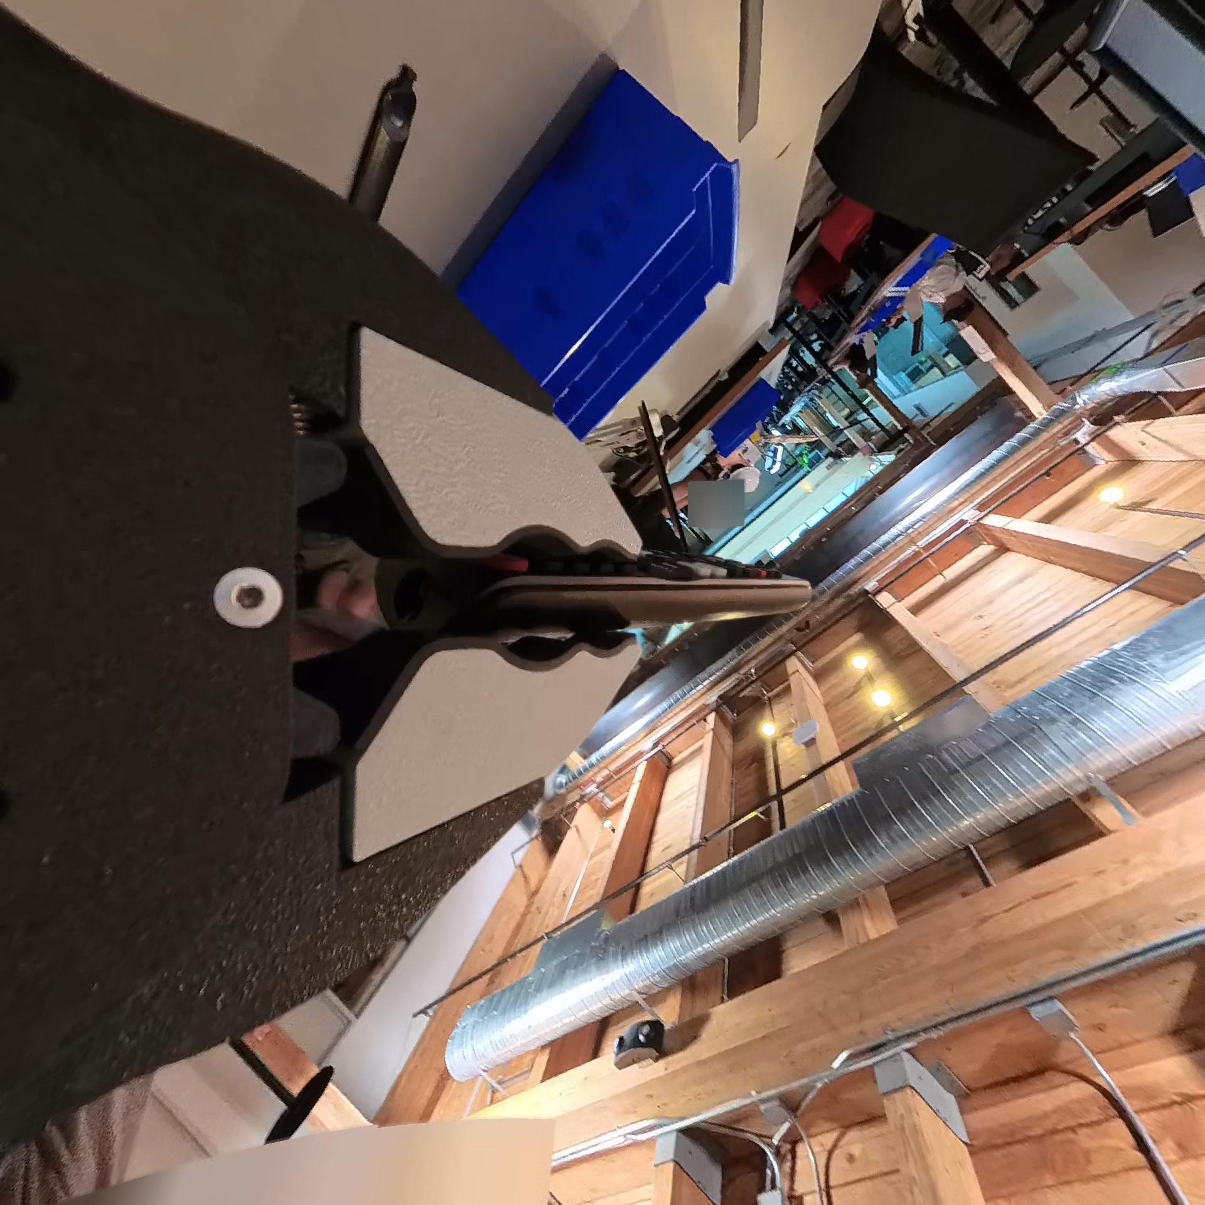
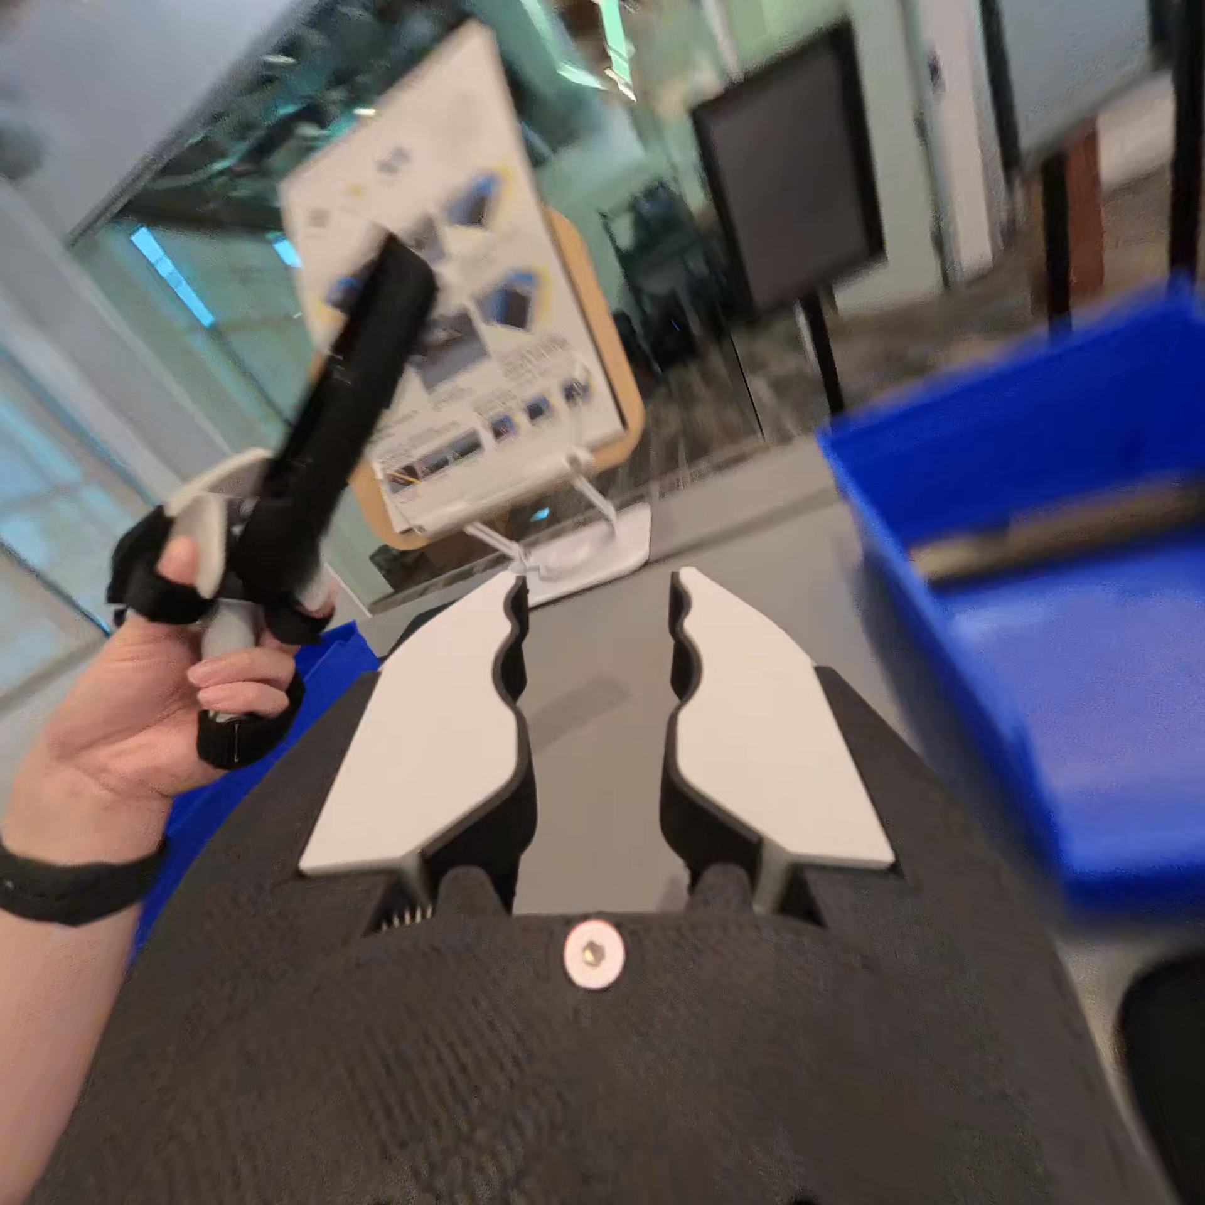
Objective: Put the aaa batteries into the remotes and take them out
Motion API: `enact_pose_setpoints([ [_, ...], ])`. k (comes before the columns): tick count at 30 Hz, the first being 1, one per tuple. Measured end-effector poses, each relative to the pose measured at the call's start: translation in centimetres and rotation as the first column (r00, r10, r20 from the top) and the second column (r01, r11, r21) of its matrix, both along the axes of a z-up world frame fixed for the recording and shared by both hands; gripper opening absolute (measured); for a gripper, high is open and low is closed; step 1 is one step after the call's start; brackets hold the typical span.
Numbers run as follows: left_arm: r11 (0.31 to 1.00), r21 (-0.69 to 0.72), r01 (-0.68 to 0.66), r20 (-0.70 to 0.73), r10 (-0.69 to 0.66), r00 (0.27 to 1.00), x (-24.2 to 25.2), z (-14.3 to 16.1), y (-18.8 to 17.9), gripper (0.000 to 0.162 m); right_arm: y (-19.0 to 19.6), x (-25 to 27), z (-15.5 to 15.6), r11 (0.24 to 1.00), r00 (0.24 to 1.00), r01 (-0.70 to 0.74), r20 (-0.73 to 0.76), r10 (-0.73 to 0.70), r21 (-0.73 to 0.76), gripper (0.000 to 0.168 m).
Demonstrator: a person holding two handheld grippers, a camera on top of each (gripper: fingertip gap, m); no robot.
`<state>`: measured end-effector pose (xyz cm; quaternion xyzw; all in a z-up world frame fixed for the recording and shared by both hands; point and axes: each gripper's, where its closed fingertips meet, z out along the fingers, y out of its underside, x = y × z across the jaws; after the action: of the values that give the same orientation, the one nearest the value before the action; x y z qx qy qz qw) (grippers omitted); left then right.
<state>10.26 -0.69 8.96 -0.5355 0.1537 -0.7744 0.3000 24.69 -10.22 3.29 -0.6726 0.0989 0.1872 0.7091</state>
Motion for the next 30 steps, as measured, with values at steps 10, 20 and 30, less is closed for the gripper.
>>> enact_pose_setpoints([
  [10, 0.986, 0.066, 0.155, -0.141, -0.145, 0.979, 2.5, -1.6, -2.8, 0.02, 5.9, -0.7, 8.5, 0.862, 0.835, -0.493, 0.215, 0.506, -0.115, 0.076],
  [20, 0.959, 0.069, 0.275, -0.231, -0.253, 0.94, 4.2, -3.8, -4.4, 0.02, 4.6, -2.9, 2.6, 0.332, 0.364, -0.853, -0.002, 0.931, -0.404, 0.051],
  [30, 0.952, 0.207, 0.223, -0.234, -0.174, 0.957, 3.3, -2.5, -4.0, 0.029, 3.9, -4.2, 2.6, 0.322, 0.366, -0.896, -0.097, 0.926, -0.305, 0.02],
])
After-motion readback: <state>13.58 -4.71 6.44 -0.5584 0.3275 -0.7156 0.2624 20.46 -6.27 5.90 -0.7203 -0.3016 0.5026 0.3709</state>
